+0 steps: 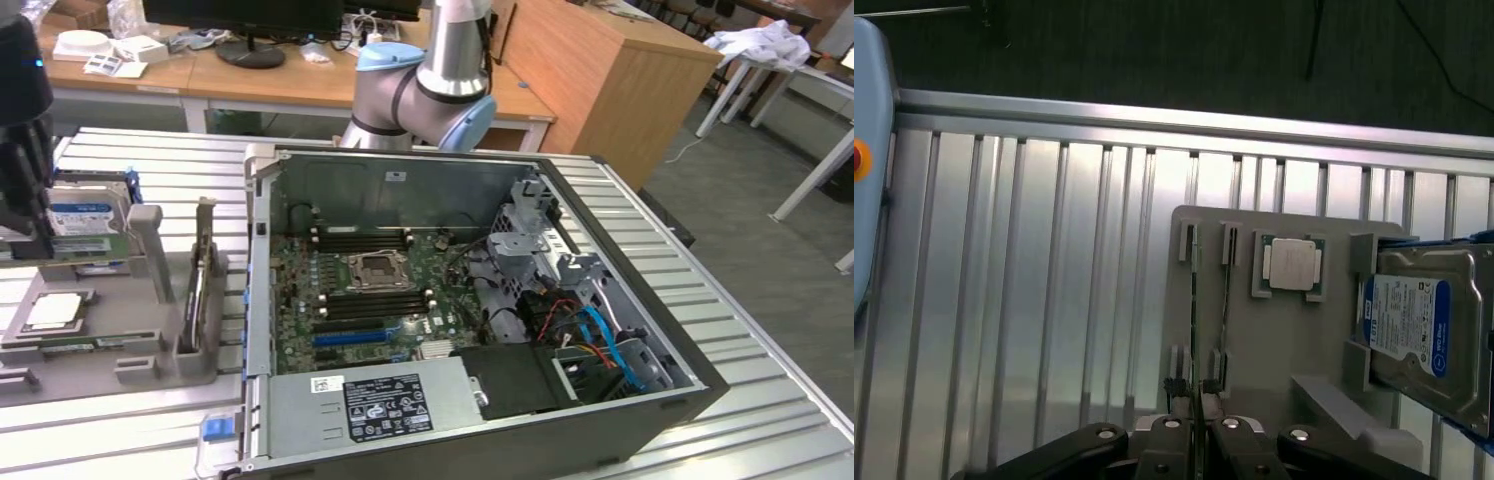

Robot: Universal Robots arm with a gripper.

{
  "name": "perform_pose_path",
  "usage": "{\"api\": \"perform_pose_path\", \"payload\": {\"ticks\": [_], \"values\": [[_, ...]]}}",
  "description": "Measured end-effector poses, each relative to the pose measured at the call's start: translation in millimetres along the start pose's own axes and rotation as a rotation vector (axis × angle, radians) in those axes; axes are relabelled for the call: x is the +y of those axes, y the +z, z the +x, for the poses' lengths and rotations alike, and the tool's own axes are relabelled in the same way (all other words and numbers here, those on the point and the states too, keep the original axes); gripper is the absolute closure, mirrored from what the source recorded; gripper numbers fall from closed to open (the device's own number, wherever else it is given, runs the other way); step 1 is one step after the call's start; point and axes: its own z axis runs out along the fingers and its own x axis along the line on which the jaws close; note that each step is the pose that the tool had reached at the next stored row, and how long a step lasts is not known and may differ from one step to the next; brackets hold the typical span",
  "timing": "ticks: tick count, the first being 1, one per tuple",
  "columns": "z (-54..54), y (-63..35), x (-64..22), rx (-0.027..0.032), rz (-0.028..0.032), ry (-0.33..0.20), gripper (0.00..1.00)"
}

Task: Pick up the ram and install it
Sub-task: 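Pick up the ram and move it above insertion slot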

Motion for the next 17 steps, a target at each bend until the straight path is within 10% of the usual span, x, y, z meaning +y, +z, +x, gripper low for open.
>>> {"api": "perform_pose_path", "payload": {"ticks": [17], "values": [[3.5, -3.4, -72.5, 0.0, -0.0001, 0.0, 0.86]]}}
